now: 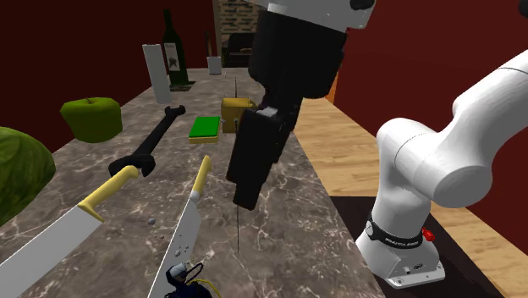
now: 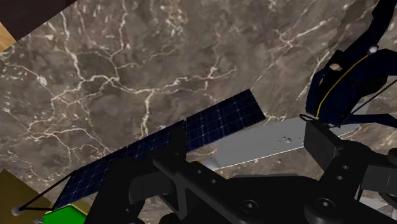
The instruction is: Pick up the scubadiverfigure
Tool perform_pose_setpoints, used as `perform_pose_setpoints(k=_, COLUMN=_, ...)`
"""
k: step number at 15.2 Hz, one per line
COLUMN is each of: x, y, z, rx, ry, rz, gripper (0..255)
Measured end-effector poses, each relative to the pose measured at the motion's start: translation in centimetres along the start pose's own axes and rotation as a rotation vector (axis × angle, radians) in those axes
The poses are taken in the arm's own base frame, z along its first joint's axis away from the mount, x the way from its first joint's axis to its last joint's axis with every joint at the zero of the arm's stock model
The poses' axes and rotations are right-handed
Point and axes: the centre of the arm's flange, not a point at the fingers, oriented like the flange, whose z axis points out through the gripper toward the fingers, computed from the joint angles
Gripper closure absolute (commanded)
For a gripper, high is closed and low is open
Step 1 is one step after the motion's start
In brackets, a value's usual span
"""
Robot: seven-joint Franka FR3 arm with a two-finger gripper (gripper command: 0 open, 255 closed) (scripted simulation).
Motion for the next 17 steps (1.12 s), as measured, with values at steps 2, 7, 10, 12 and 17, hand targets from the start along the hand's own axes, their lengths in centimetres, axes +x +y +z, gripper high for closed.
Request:
perform_pose_setpoints(k=2, x=0.0, y=-2.5, z=1.0, rx=0.005, ry=0.021, rz=0.03, gripper=0)
perform_pose_setpoints(k=7, x=-0.1, y=-8.6, z=2.4, rx=0.017, ry=0.076, rz=0.103, gripper=0)
perform_pose_setpoints(k=10, x=-0.4, y=-11.1, z=3.5, rx=0.023, ry=0.093, rz=0.129, gripper=0)
perform_pose_setpoints(k=12, x=-0.9, y=-11.1, z=4.5, rx=0.024, ry=0.095, rz=0.133, gripper=0)
perform_pose_setpoints(k=17, x=-1.4, y=-11.1, z=6.5, rx=0.025, ry=0.095, rz=0.134, gripper=255)
